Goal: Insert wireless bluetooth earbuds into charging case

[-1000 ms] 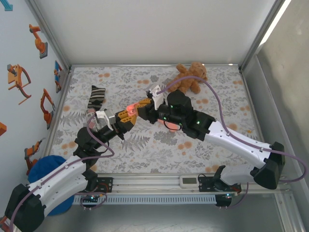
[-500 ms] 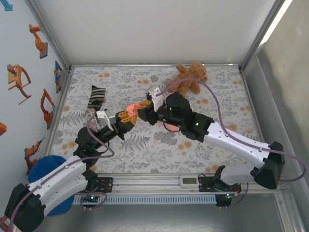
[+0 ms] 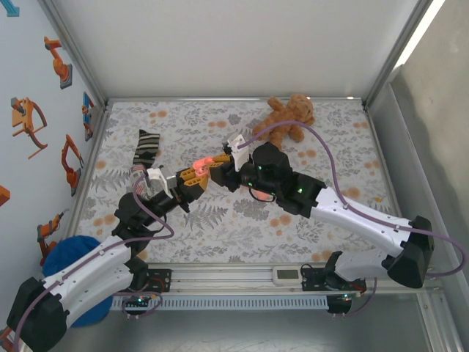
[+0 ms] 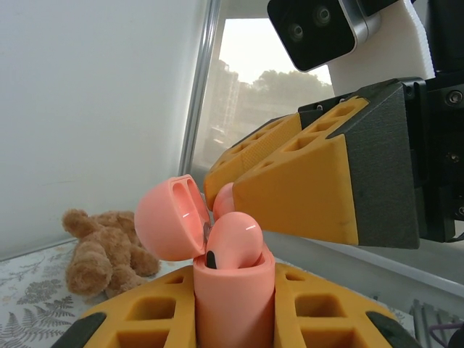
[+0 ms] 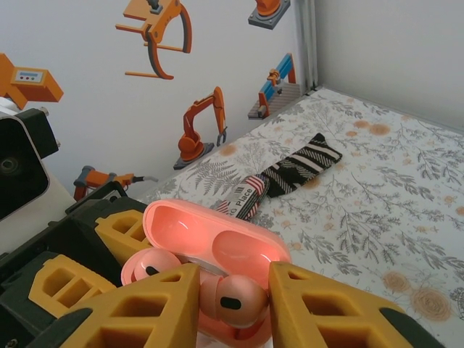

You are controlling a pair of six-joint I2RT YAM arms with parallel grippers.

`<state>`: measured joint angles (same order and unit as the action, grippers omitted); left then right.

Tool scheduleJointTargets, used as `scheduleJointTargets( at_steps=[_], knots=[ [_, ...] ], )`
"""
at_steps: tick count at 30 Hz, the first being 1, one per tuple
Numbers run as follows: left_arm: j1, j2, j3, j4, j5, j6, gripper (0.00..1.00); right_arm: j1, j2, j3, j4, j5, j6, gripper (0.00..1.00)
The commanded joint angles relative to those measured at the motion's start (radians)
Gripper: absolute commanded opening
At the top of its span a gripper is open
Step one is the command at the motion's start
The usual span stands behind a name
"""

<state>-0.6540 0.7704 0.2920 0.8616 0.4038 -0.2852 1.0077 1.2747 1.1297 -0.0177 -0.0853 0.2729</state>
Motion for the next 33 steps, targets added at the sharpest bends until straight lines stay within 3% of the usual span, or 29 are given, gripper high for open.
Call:
scheduleJointTargets(
  at_steps=[1,17,30,33],
  knots=[
    [-0.005,0.0,0.03,0.062,-0.007,-0.014,0.0,0.008,-0.026,-0.001,0.01,0.012,-0.003,0.33],
    [-0.01,0.009,0.024,0.064,-0.005,-0.016,0.0,0.008,-0.052,0.088,-0.039,0.049,-0.032,0.53],
    [-0.013,0.01,0.015,0.071,-0.005,-0.019,0.0,-0.004,-0.131,0.066,-0.085,0.125,-0.062,0.96],
    [-0.012,0.009,0.011,0.075,-0.01,-0.021,0.0,-0.016,-0.155,0.045,-0.085,0.127,-0.055,0.99]
  ],
)
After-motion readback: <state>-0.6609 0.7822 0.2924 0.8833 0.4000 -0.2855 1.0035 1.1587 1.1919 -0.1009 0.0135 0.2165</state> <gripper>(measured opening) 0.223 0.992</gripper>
